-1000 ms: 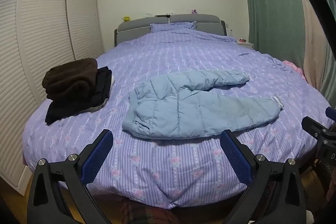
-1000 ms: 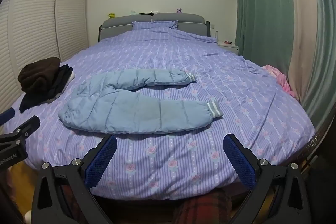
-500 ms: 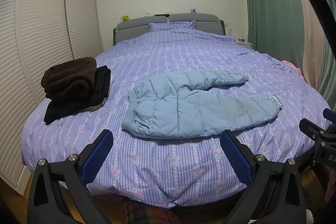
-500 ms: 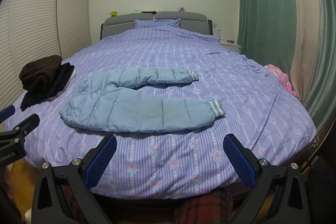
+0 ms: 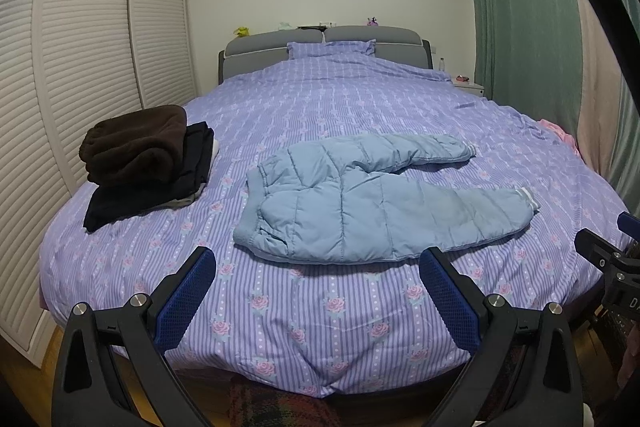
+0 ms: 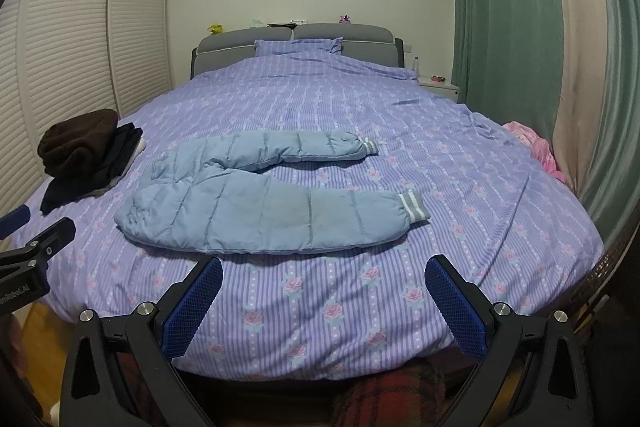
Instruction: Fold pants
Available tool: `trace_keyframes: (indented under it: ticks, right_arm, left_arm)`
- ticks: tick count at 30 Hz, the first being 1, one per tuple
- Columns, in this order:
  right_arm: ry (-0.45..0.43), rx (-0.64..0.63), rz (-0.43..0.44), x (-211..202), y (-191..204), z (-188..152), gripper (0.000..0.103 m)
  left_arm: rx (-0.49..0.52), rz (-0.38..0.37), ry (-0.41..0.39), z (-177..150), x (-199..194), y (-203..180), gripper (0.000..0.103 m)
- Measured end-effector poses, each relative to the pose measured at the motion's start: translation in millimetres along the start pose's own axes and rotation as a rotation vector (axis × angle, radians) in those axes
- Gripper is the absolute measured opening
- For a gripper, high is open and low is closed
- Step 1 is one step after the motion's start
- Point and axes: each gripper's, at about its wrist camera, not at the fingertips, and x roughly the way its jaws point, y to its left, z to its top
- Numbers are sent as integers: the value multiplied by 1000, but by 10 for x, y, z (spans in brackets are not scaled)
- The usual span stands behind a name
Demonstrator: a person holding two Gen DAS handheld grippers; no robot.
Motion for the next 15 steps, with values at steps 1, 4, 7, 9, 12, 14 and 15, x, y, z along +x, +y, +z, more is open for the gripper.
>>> trace_keyframes:
  ticks: [1, 4, 7, 9, 12, 14, 15]
  right_arm:
    - [0, 1, -2, -3, -4, -1, 103]
    - [0, 3, -1, 0, -6, -1, 103]
    - [-1, 2, -1, -1, -2, -3, 103]
    - [-1, 2, 0, 1, -6, -1, 103]
    - [1, 2, -2, 1, -3, 2, 103]
    - [0, 2, 0, 1, 0, 1, 103]
    - [0, 1, -1, -1, -1, 1, 103]
  left_arm:
    - [-1, 0, 1, -3, 4, 0, 103]
    - [1, -1, 5, -12, 12, -2, 103]
    - [1, -4, 7, -15, 16, 2, 103]
    - [4, -3, 6, -16, 18, 4, 103]
    - [5, -3, 4, -15, 14, 8, 103]
    - [3, -4, 2, -17, 12, 10, 103]
    - [3, -5, 1, -15, 10, 7, 103]
